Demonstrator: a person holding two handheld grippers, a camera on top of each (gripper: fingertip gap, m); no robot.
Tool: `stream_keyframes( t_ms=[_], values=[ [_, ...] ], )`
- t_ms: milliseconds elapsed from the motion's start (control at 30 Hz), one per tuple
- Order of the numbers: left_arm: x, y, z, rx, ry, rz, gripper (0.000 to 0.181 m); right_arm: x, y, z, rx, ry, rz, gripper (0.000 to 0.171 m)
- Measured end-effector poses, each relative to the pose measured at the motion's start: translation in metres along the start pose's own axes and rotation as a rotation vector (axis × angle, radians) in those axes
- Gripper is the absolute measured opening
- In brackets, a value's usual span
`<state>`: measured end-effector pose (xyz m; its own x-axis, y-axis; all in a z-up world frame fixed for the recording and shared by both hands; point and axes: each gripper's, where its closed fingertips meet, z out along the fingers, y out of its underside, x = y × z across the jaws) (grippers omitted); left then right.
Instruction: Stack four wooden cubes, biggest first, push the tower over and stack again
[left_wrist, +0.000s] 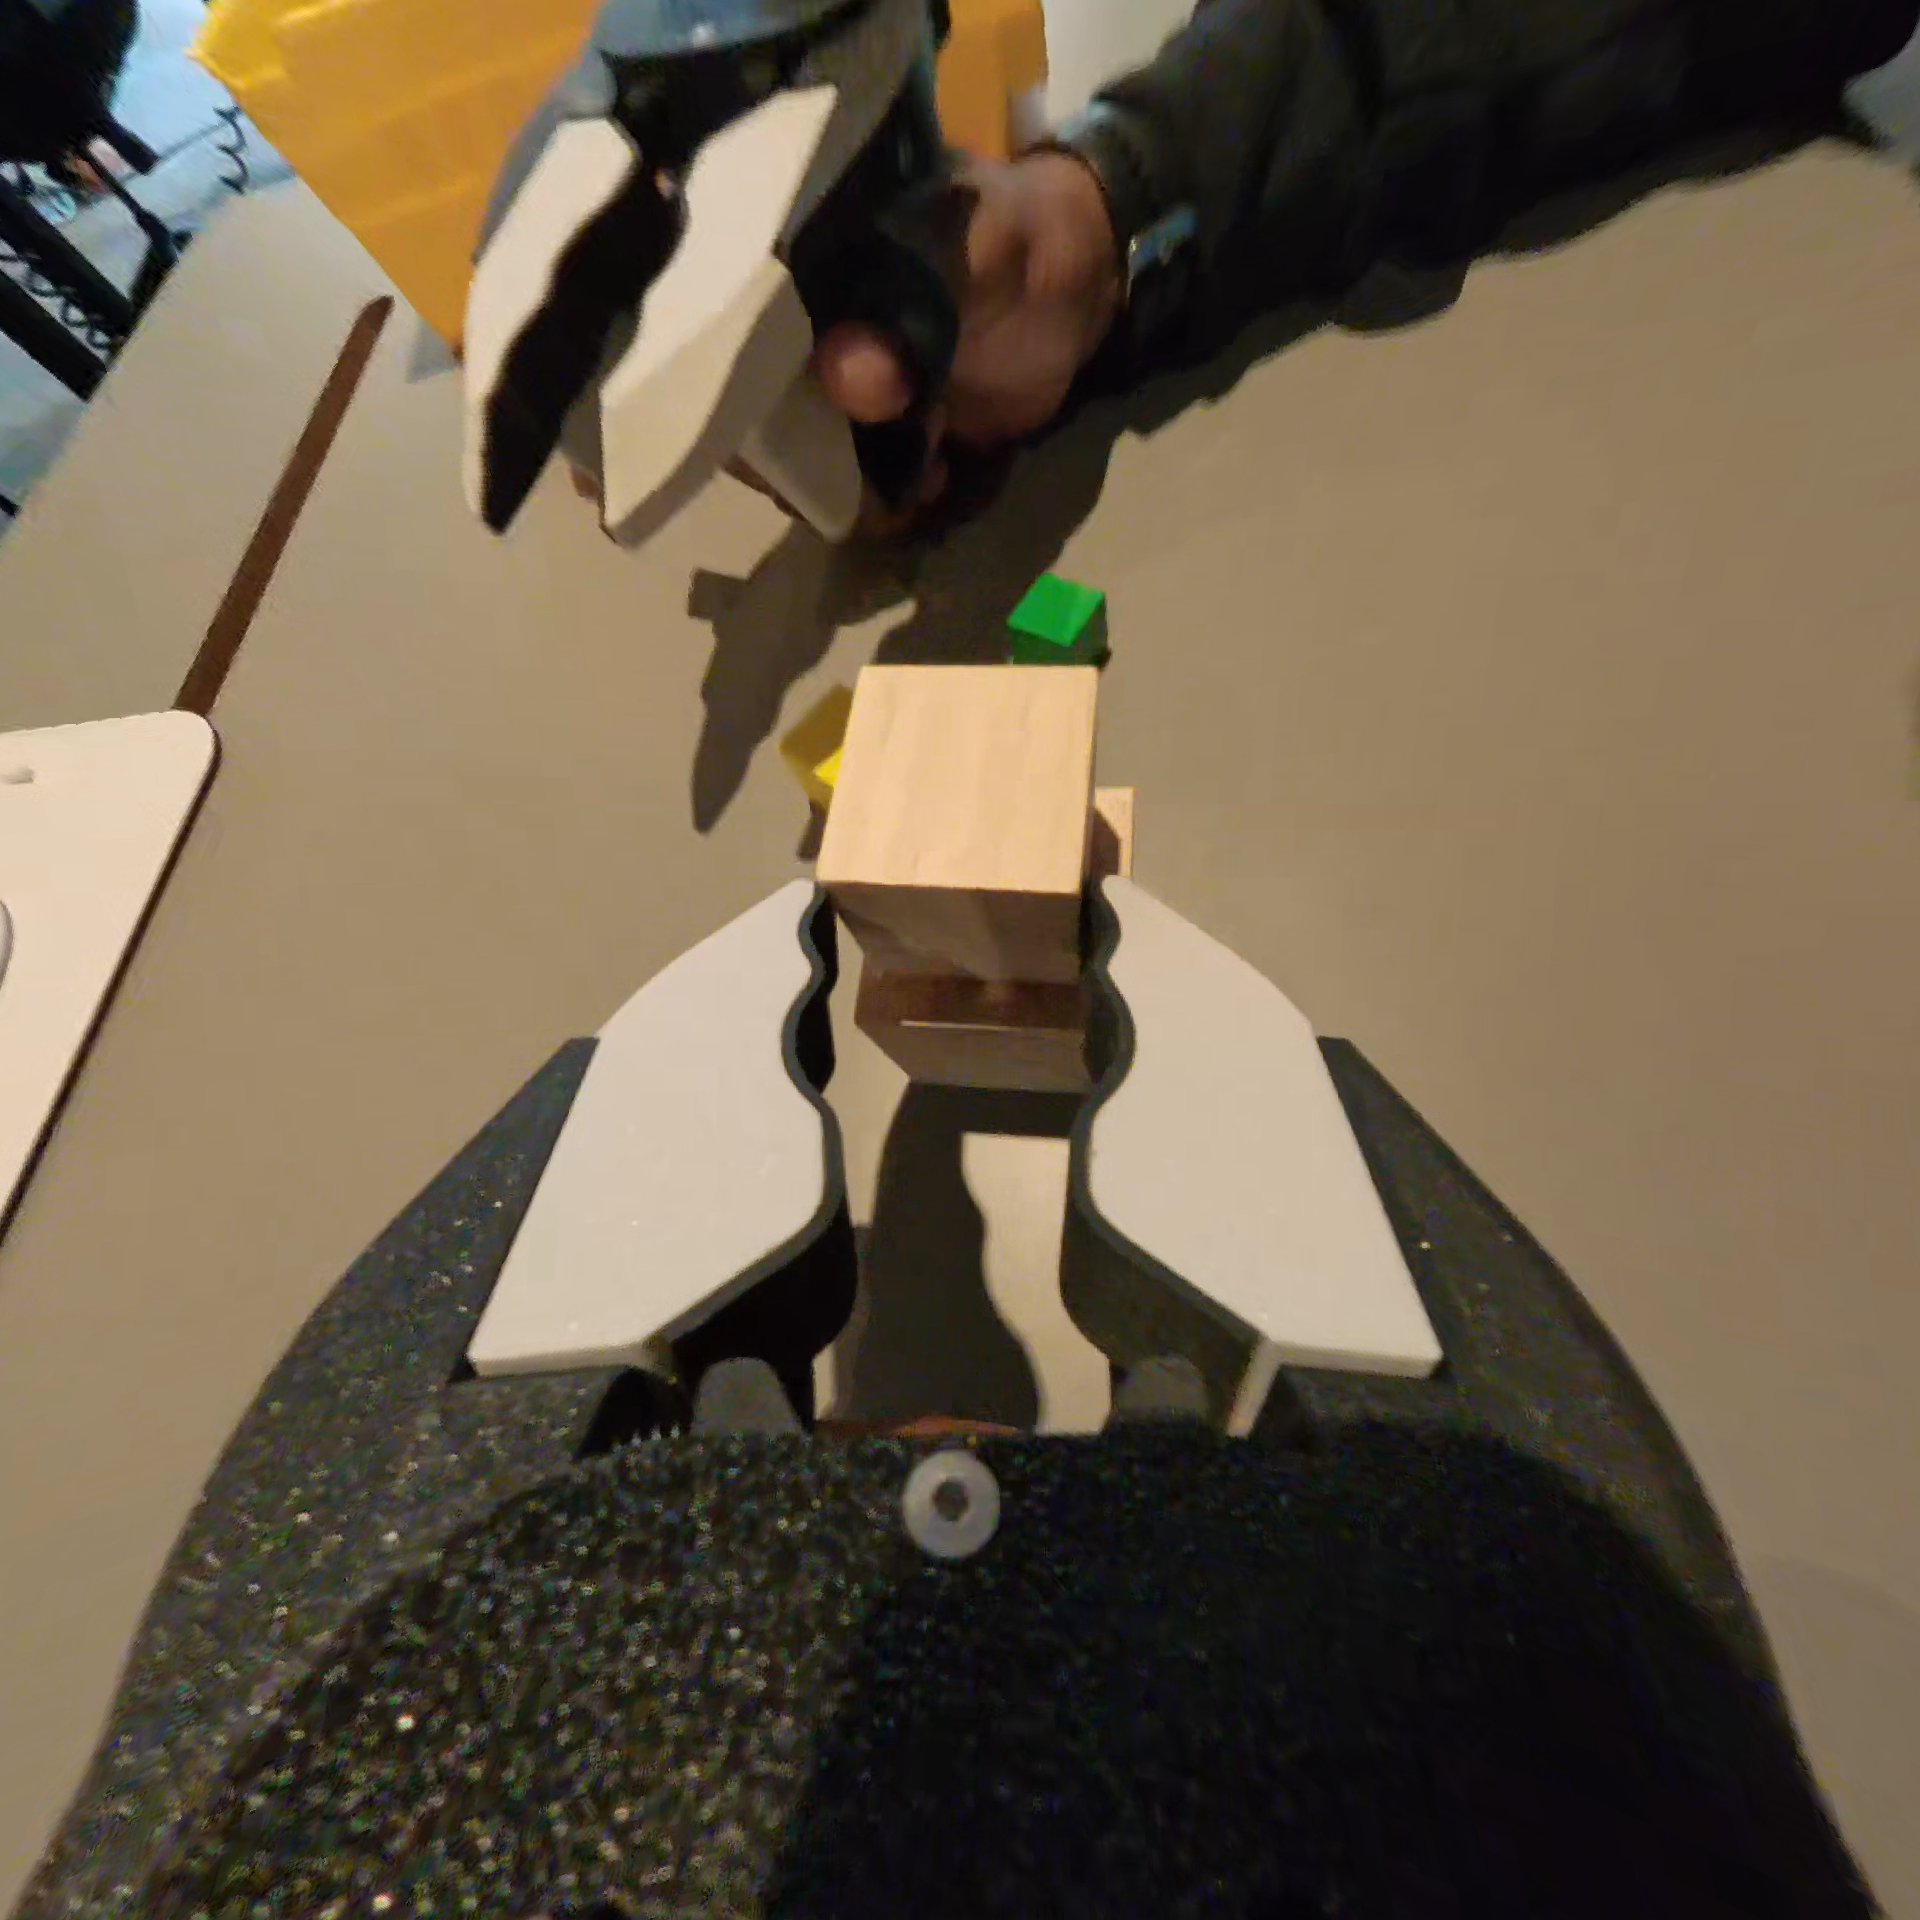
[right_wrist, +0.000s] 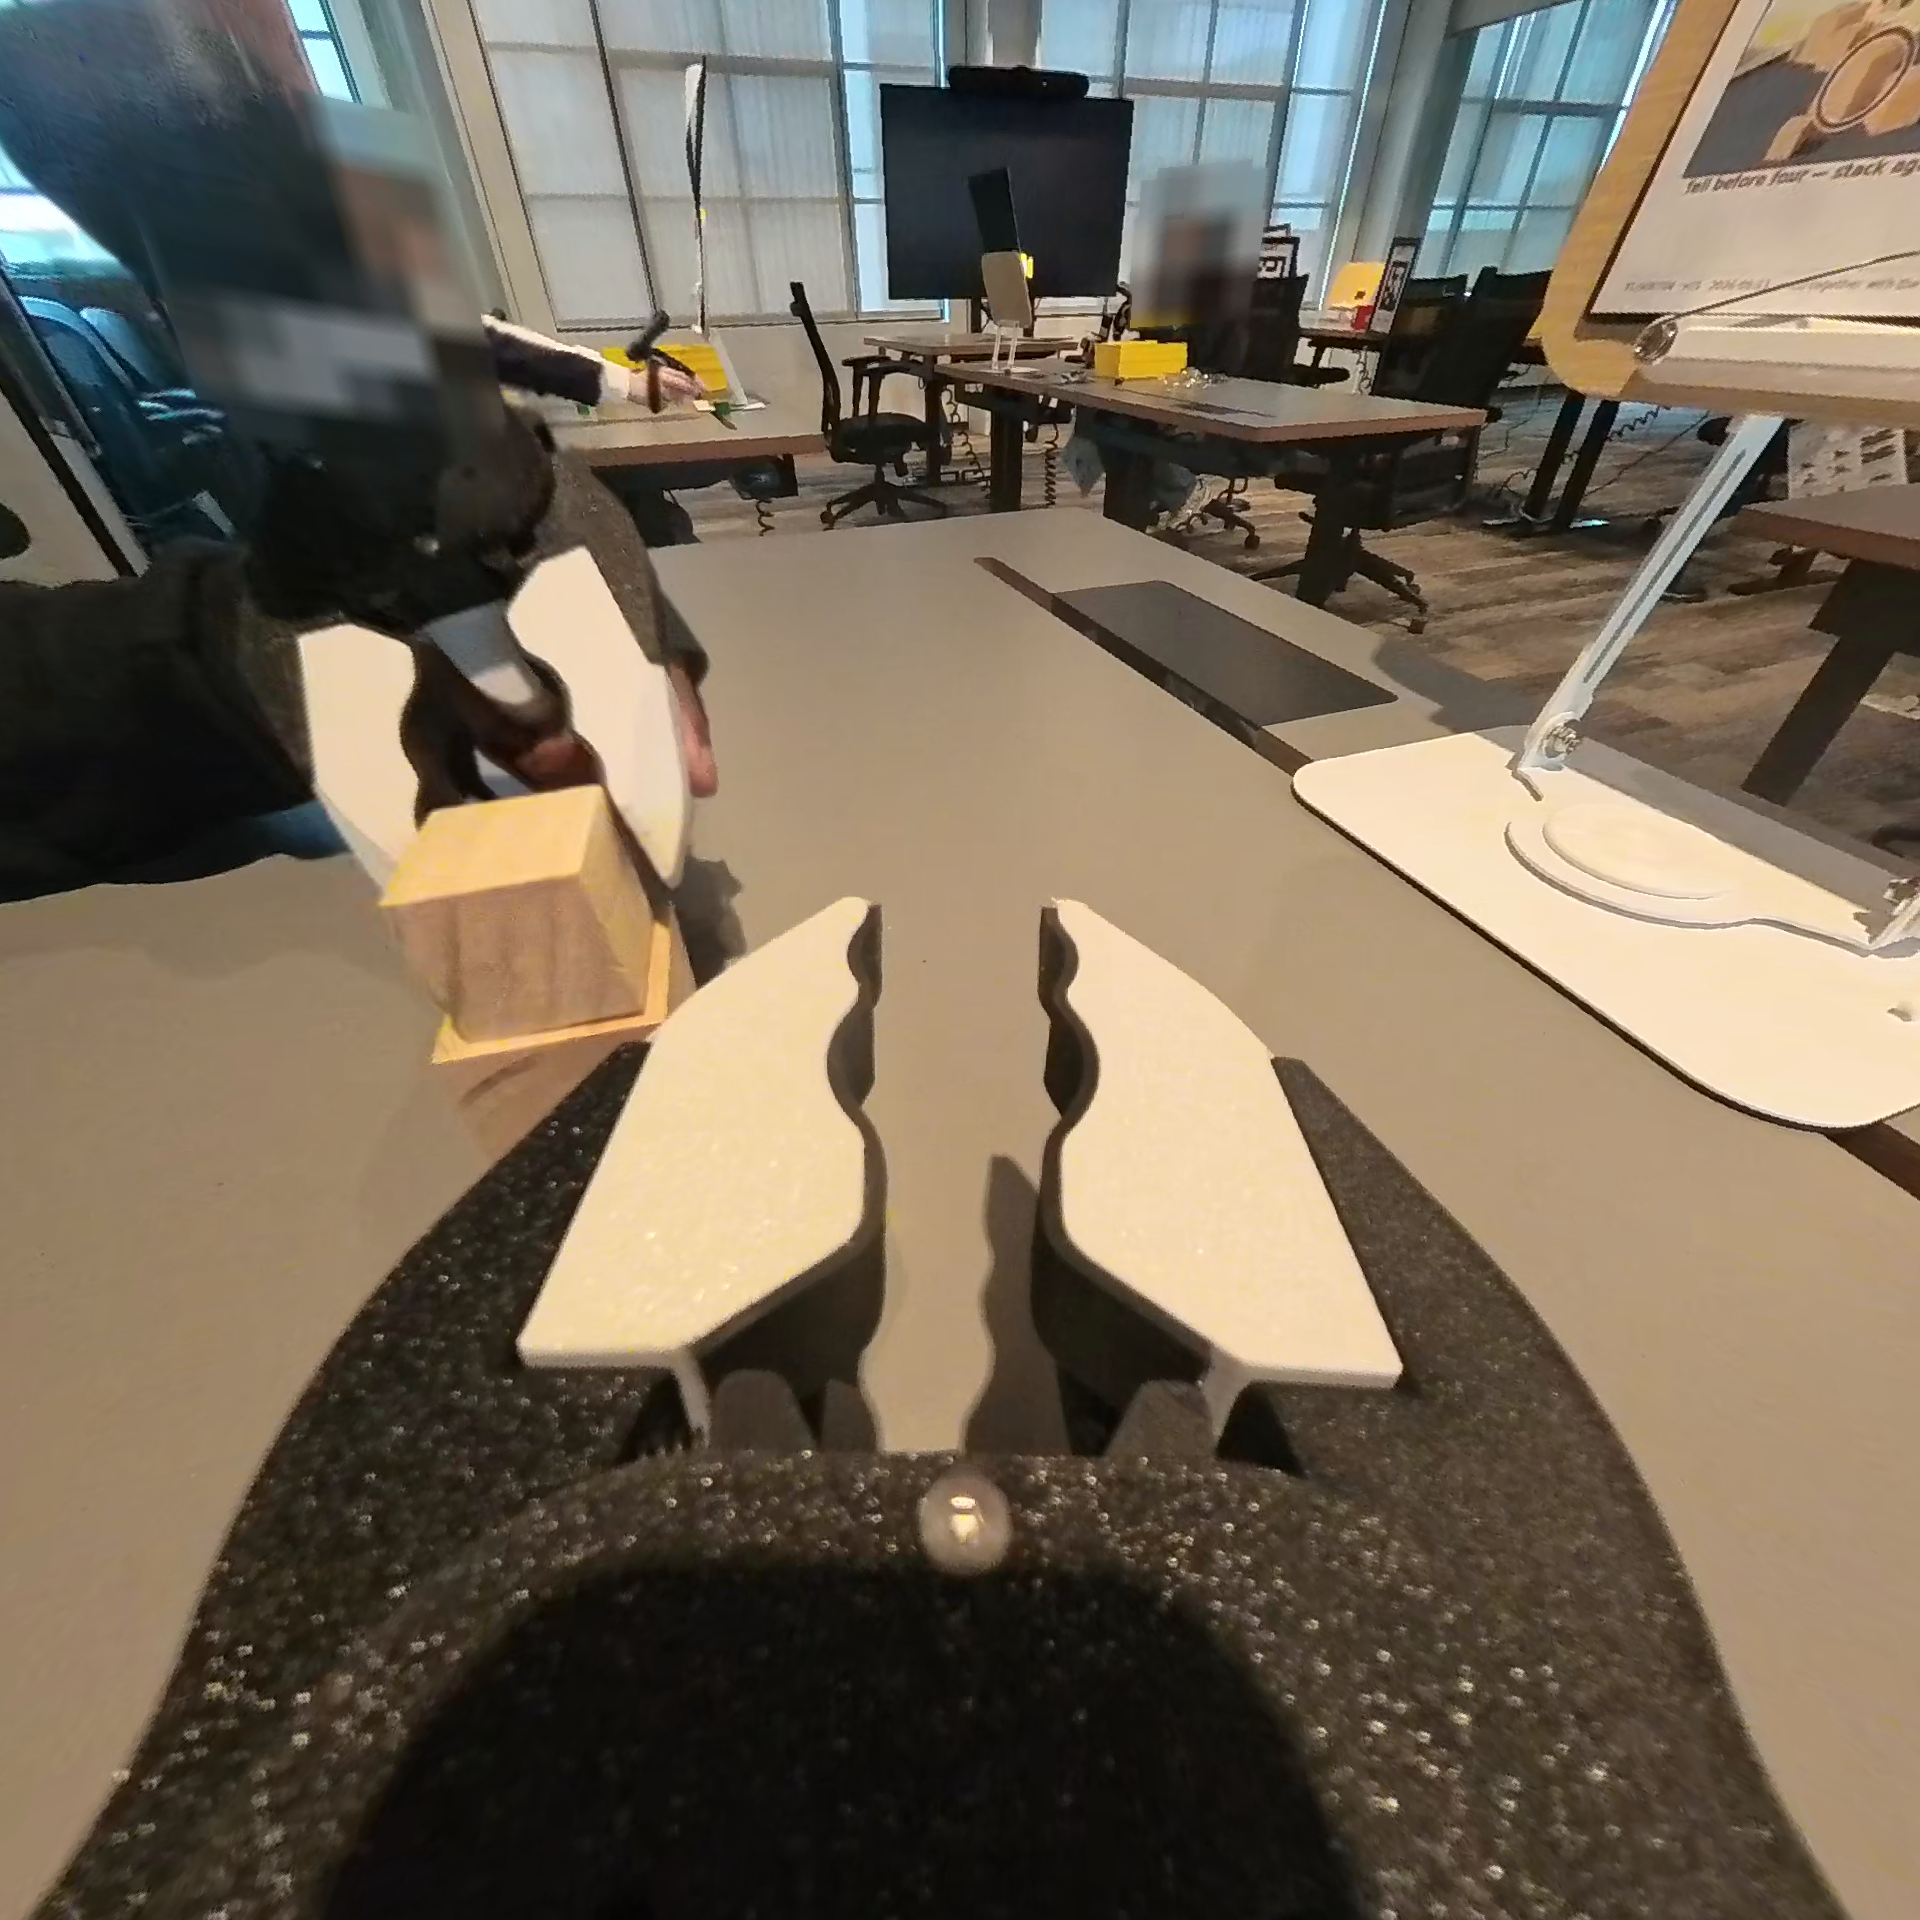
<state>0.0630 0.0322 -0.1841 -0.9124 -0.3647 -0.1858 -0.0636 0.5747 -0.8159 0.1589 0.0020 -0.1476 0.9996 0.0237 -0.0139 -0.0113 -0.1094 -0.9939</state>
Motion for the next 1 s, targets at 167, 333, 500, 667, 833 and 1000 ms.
stream_keyframes(
  t_ms=[167, 333, 500, 667, 833, 1000],
  values=[
    [0.0002, 0.0001, -0.0014, -0.018, -0.007, -0.015, 0.045, 0.0002, 0.0001, 0.0001, -0.001, 0.000, 0.000, 0.029],
    [0.0005, 0.0008, -0.0024, -0.022, -0.003, -0.029, 0.045, 0.0001, 0.0004, 0.0003, -0.003, 0.001, -0.001, 0.029],
    [0.0011, 0.0010, -0.0040, -0.023, -0.002, -0.021, 0.044, -0.0001, 0.0006, 0.0005, -0.006, 0.000, -0.003, 0.029],
    [0.0029, 0.0003, -0.0054, -0.018, 0.013, -0.020, 0.044, -0.0003, 0.0010, 0.0007, -0.008, 0.000, -0.005, 0.029],
    [0.0040, -0.0001, -0.0046, -0.018, 0.018, -0.020, 0.044, -0.0004, 0.0013, 0.0009, -0.011, -0.001, -0.005, 0.029],
    [0.0043, 0.0001, -0.0039, -0.015, 0.022, -0.021, 0.044, -0.0007, 0.0016, 0.0011, -0.012, -0.002, -0.007, 0.029]
  ],
)
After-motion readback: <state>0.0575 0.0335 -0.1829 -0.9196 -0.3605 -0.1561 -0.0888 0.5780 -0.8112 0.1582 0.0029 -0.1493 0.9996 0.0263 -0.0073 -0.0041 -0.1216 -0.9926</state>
